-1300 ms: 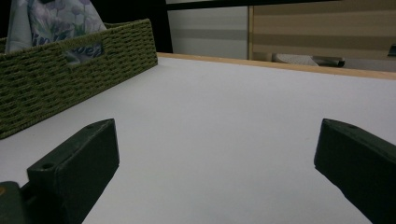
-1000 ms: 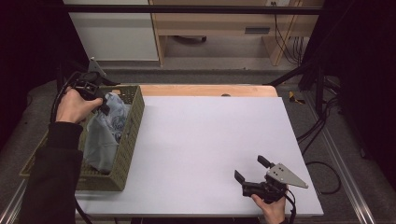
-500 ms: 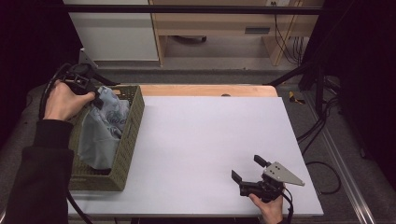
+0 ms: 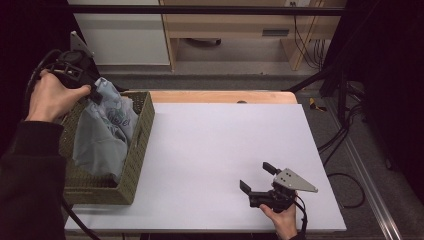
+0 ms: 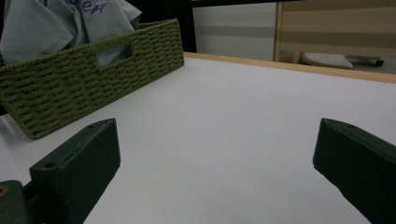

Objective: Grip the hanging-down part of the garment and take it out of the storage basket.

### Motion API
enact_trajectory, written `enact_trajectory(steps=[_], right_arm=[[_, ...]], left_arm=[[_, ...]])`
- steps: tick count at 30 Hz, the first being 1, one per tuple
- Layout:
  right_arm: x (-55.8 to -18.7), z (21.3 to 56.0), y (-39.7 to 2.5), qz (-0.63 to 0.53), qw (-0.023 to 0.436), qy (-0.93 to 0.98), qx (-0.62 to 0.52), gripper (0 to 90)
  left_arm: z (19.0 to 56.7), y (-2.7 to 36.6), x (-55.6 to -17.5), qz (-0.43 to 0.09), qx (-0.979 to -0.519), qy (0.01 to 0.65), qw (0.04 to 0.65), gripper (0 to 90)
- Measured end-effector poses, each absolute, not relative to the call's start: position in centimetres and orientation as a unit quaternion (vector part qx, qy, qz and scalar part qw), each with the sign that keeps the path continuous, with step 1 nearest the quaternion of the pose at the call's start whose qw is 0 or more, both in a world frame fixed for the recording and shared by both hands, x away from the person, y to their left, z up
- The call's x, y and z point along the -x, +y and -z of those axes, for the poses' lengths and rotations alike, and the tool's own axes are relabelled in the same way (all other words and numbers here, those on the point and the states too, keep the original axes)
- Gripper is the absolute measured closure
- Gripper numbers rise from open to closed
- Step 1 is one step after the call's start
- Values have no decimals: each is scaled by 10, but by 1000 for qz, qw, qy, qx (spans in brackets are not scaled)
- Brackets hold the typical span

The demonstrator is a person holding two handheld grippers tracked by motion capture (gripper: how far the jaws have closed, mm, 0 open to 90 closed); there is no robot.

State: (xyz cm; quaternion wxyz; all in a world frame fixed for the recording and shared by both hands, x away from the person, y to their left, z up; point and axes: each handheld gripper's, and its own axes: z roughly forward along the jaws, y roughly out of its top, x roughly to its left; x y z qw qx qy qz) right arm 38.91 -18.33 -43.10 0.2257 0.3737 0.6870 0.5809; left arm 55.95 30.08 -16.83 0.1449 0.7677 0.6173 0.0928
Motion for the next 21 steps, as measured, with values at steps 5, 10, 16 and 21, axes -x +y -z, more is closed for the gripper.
enact_trajectory(steps=[5,10,16,21], right_arm=[[-397,421,-170,-594,217,686,-358,13],[-406,411,-149,-605,206,689,-341,13],[-416,403,-120,-612,182,700,-320,15],[-425,395,-96,-620,171,702,-306,17]], left_arm=[[158,298,-557,-100,-769,614,149,846],[149,298,-555,-106,-769,612,151,846],[140,299,-552,-114,-768,610,156,846],[132,300,-549,-116,-768,609,158,846]])
